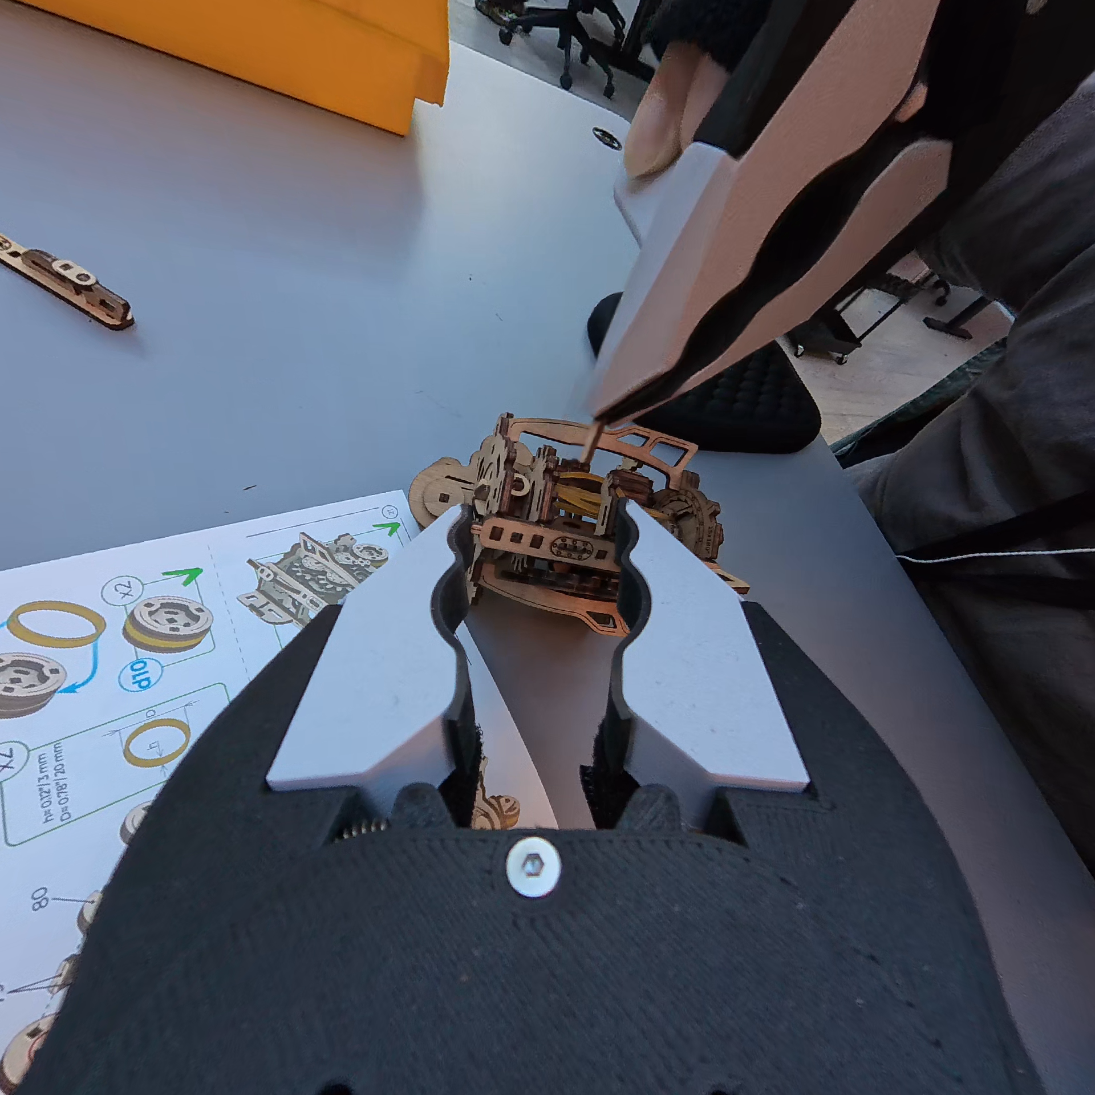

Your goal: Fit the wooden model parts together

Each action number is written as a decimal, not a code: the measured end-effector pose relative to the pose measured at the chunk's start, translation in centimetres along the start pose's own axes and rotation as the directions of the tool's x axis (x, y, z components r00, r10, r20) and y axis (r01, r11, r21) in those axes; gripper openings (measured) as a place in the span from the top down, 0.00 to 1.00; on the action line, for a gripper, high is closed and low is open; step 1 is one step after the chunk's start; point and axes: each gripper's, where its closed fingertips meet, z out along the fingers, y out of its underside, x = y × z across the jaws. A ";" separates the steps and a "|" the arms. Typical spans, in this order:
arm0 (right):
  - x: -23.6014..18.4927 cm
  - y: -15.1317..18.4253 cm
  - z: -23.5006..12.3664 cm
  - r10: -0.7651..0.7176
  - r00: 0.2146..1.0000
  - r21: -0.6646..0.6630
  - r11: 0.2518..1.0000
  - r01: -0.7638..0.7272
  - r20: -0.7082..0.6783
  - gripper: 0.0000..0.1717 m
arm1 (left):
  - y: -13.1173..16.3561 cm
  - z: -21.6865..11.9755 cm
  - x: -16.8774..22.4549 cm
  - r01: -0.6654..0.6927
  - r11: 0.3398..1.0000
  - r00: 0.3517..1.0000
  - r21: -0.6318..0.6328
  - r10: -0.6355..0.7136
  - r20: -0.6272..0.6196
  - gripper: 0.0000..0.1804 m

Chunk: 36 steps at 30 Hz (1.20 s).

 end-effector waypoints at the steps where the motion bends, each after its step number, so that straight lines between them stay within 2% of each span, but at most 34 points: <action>1: -0.4 -0.1 -0.2 0.033 0.998 0.022 0.999 -0.034 0.051 0.99 | 0.0 0.0 0.0 0.001 1.000 1.000 0.001 -0.001 -0.001 0.75; 6: -1.4 -0.3 -0.3 0.105 0.972 0.061 0.991 -0.120 0.210 0.99 | 0.0 0.1 0.0 0.002 1.000 1.000 0.003 -0.002 -0.002 0.75; 11: -2.2 -0.3 0.1 0.105 0.961 0.039 0.992 -0.118 0.255 0.99 | 0.0 0.0 0.0 0.004 1.000 1.000 0.004 -0.004 -0.006 0.75; 31: -2.9 -0.4 0.6 0.107 0.953 0.041 0.991 -0.124 0.283 0.99 | -0.1 0.1 0.1 0.007 1.000 1.000 0.006 -0.007 -0.010 0.75; 36: -2.8 -0.4 0.6 0.106 0.955 0.053 0.991 -0.126 0.277 0.99 | -2.0 -0.8 0.7 0.053 0.992 0.996 0.111 -0.045 -0.076 0.74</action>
